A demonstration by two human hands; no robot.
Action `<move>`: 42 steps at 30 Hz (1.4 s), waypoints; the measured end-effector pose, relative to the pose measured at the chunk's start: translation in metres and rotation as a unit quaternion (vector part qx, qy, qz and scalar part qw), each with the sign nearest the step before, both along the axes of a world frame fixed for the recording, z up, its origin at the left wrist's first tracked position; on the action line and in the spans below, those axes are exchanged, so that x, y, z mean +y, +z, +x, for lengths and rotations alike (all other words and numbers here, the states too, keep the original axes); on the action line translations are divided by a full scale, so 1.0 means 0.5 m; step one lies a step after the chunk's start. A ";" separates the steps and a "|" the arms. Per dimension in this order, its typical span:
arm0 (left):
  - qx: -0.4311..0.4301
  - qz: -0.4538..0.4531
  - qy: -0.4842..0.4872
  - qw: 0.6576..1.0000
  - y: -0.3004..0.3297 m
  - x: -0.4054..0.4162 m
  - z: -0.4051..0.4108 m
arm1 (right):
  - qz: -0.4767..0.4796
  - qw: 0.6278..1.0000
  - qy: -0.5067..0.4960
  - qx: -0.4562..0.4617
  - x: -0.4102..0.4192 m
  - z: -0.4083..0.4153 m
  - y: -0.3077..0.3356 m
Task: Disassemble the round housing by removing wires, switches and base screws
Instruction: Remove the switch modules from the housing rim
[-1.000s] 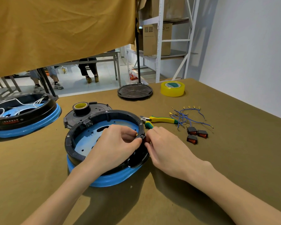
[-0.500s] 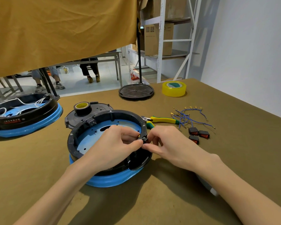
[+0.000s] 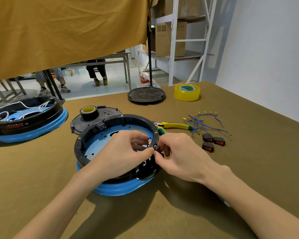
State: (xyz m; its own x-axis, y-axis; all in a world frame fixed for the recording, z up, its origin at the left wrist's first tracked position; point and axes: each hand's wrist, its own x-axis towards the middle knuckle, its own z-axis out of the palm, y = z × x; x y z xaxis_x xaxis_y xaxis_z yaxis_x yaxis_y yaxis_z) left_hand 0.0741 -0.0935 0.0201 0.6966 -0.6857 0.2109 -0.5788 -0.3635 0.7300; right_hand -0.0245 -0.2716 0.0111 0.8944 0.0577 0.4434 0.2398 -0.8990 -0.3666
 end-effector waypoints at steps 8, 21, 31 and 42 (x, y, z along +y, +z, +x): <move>-0.010 0.009 -0.043 0.999 0.005 -0.003 0.002 | 0.075 0.997 0.001 0.007 -0.012 -0.003 -0.010; -0.086 0.035 -0.033 0.995 -0.001 0.001 -0.004 | 0.217 0.967 -0.111 -0.077 -0.065 -0.013 0.026; -0.191 0.095 -0.008 0.977 -0.005 -0.003 -0.022 | -0.054 0.945 -0.322 -0.003 -0.202 -0.117 -0.020; -0.246 0.100 0.012 0.964 -0.004 -0.002 -0.038 | -0.079 0.945 -0.307 0.085 -0.232 -0.131 -0.044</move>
State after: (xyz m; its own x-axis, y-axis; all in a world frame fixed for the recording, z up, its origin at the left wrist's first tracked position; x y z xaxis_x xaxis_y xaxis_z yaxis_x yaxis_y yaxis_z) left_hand 0.0552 -0.0945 0.0181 0.5618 -0.7323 0.3849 -0.8271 -0.4863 0.2820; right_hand -0.0899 -0.3876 -0.0111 0.8380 -0.4418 0.3203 -0.3952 -0.8961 -0.2020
